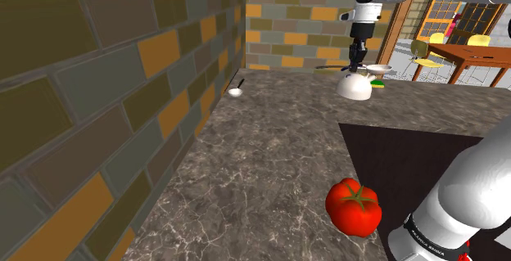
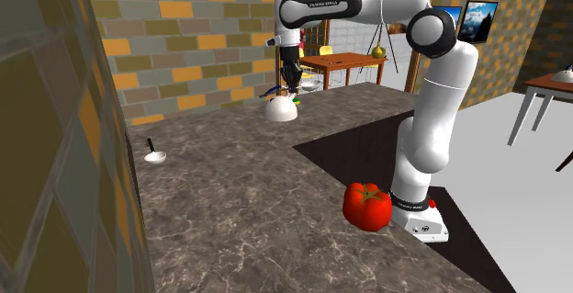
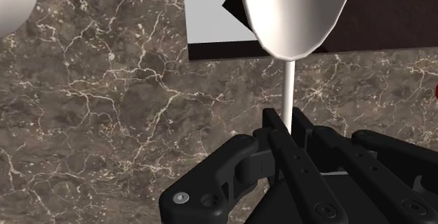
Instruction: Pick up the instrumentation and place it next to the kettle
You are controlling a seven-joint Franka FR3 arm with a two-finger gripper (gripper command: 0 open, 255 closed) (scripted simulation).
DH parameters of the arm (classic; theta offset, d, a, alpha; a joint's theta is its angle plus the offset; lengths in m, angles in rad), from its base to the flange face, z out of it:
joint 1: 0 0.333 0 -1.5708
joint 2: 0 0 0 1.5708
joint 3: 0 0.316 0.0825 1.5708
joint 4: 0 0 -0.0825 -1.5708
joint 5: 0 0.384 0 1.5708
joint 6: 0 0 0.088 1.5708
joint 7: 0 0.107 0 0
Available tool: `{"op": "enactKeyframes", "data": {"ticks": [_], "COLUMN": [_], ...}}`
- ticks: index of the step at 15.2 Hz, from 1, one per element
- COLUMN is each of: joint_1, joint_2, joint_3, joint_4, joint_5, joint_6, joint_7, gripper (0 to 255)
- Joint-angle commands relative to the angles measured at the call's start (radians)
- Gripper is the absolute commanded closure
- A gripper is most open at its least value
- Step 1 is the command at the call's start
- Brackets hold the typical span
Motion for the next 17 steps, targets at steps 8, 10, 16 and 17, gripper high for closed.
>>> {"op": "enactKeyframes", "data": {"ticks": [8,10,16,17], "joint_1": [-0.094,-0.117,-0.196,-0.212], "joint_2": [0.04,0.063,0.166,0.188], "joint_3": [-0.129,-0.16,-0.251,-0.266], "joint_4": [0.051,0.075,0.178,0.2], "joint_5": [-0.024,-0.022,0.012,0.022], "joint_6": [-0.01,-0.013,-0.025,-0.029], "joint_7": [-0.226,-0.281,-0.456,-0.487], "gripper": [255,255,255,255]}}
